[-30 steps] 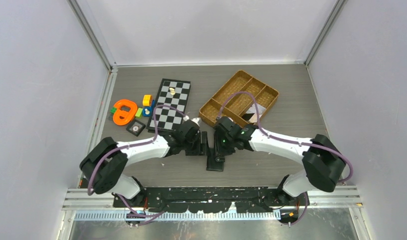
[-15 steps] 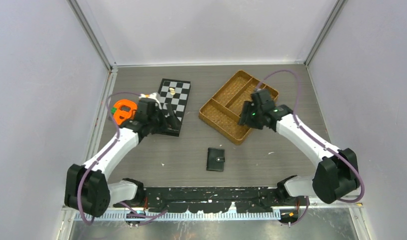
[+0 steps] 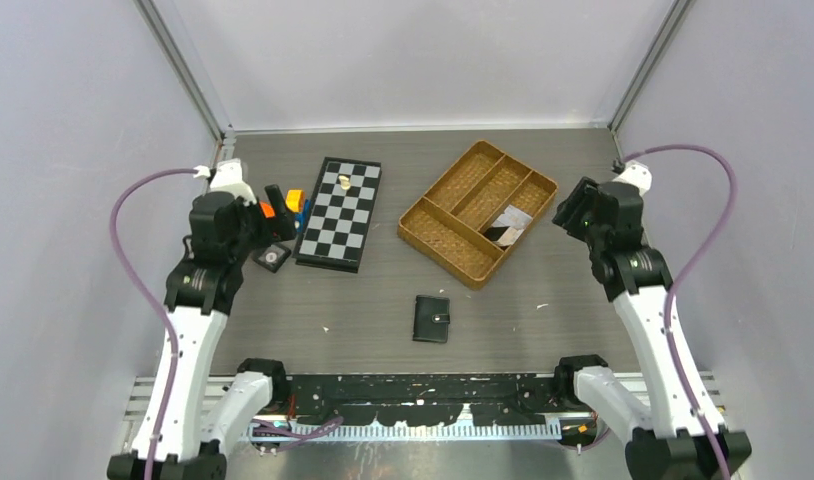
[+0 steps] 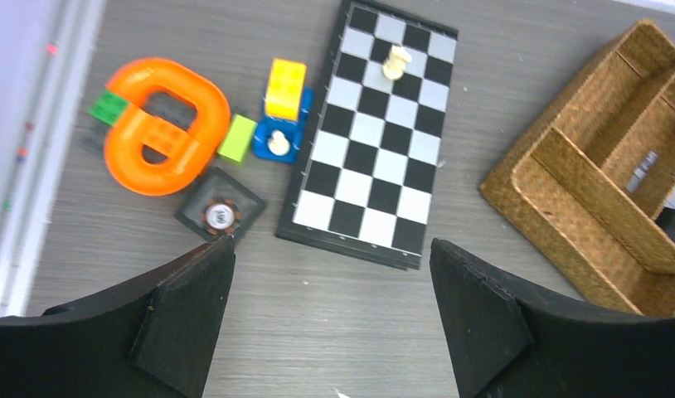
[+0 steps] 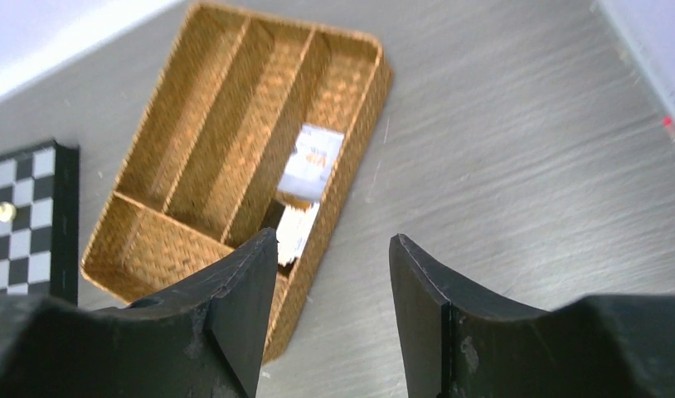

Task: Put the credit cards into the card holder
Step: Reset both arms

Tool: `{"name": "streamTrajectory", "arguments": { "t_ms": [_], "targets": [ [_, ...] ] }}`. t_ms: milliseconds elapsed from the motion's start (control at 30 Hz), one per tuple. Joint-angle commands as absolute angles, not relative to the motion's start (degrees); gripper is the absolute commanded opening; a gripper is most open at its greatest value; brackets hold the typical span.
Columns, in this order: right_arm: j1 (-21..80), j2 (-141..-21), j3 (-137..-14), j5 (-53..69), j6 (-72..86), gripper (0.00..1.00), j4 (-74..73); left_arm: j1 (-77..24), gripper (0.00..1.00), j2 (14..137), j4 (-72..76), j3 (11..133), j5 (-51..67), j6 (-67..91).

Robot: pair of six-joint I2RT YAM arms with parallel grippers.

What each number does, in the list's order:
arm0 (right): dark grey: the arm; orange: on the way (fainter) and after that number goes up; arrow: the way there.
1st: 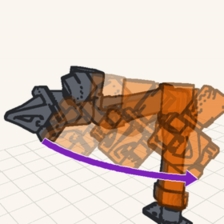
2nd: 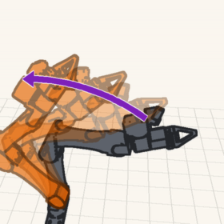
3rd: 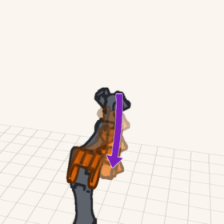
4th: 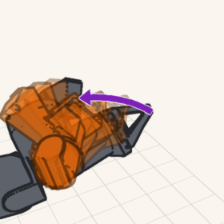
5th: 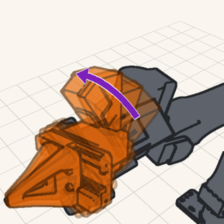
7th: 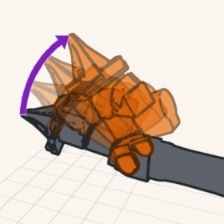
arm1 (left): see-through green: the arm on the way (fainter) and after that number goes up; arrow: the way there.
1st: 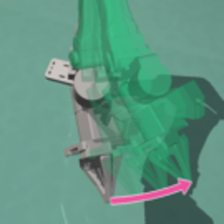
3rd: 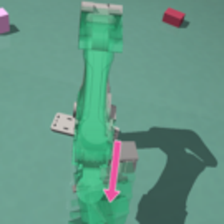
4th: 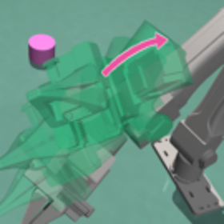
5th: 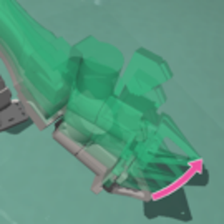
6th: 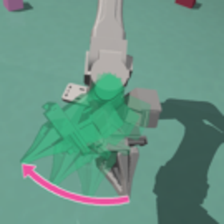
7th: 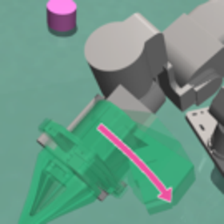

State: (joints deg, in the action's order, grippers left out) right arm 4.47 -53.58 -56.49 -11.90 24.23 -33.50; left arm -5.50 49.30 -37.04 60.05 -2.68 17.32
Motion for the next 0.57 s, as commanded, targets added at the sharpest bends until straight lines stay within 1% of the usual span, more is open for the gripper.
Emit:
{"name": "streamTrajectory", "arguments": {
  "t_ms": [0,133,533],
  "targets": [
    [4.6,-45.0,-51.9,-17.6,20.5,0.57,-24.8,-5.4,0.90,43.7,-36.4,55.9,-9.2,11.3],
    [4.6,-41.0,-49.5,-18.5,20.2,0.57,-22.9,-5.4,0.92,39.2,-32.9,51.0,-11.6,10.7],
    [4.6,-41.7,-50.2,-18.1,20.5,0.57,-23.9,-5.4,0.94,36.6,-31.5,50.3,-10.9,10.7]
  ]
}}
